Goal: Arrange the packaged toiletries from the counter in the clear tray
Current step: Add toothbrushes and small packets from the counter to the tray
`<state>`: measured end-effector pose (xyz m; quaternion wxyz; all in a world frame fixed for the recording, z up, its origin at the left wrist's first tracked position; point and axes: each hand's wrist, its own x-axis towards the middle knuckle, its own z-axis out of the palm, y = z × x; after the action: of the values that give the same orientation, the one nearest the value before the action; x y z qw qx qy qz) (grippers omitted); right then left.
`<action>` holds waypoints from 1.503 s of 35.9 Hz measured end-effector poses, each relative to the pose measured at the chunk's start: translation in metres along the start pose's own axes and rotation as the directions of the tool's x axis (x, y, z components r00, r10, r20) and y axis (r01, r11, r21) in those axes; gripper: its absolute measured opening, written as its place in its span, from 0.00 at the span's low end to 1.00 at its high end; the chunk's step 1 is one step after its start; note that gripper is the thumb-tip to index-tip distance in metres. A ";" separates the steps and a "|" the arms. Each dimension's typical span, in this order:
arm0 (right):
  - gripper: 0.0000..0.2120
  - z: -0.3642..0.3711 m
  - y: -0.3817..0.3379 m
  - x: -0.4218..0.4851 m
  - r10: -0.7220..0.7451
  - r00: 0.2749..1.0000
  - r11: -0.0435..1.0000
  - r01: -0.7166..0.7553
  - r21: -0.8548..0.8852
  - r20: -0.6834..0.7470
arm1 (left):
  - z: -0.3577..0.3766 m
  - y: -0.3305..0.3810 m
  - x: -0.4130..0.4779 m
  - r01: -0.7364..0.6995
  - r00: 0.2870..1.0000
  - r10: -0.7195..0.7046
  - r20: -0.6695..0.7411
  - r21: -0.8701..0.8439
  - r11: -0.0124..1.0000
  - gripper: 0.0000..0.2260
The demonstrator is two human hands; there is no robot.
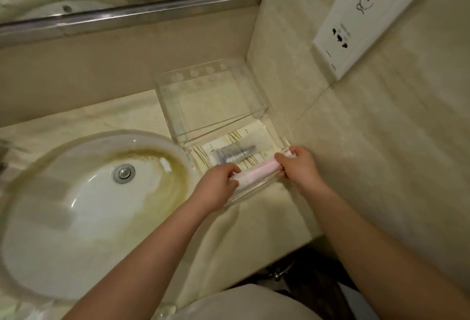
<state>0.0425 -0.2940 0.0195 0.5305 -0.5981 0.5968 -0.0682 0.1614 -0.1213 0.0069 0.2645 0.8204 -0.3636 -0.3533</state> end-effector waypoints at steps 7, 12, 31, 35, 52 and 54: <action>0.21 0.019 -0.002 0.005 -0.162 0.972 0.938 0.099 -0.331 -0.171 | 0.014 -0.010 -0.006 -0.059 0.986 0.092 -0.137 0.228 0.972 0.11; 0.26 0.031 0.003 -0.011 -0.396 0.908 0.684 0.194 -0.703 -0.135 | 0.025 -0.013 -0.019 -0.120 0.972 0.203 -0.119 0.489 0.864 0.12; 0.10 0.081 0.057 -0.125 -0.614 0.648 0.462 0.759 -0.459 0.452 | 0.070 -0.043 -0.173 0.072 0.869 0.006 -0.495 0.138 0.988 0.17; 0.12 0.107 0.087 -0.165 -0.471 0.585 0.425 0.807 -0.411 0.660 | 0.087 -0.062 -0.239 0.274 0.729 -0.252 -0.636 -0.066 0.959 0.15; 0.26 0.222 0.115 -0.272 -0.303 0.417 0.006 0.900 -0.436 0.857 | 0.025 -0.185 -0.361 0.493 0.270 -0.684 -0.677 -0.513 0.703 0.12; 0.23 0.232 0.113 -0.276 -0.294 0.432 -0.025 0.888 -0.458 0.853 | 0.011 -0.199 -0.358 0.502 0.295 -0.678 -0.673 -0.495 0.710 0.13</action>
<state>0.0587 0.0827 -0.0086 0.1432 -0.9688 0.0033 0.2023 0.0600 0.2755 0.0014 0.3277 0.9290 0.1686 -0.0331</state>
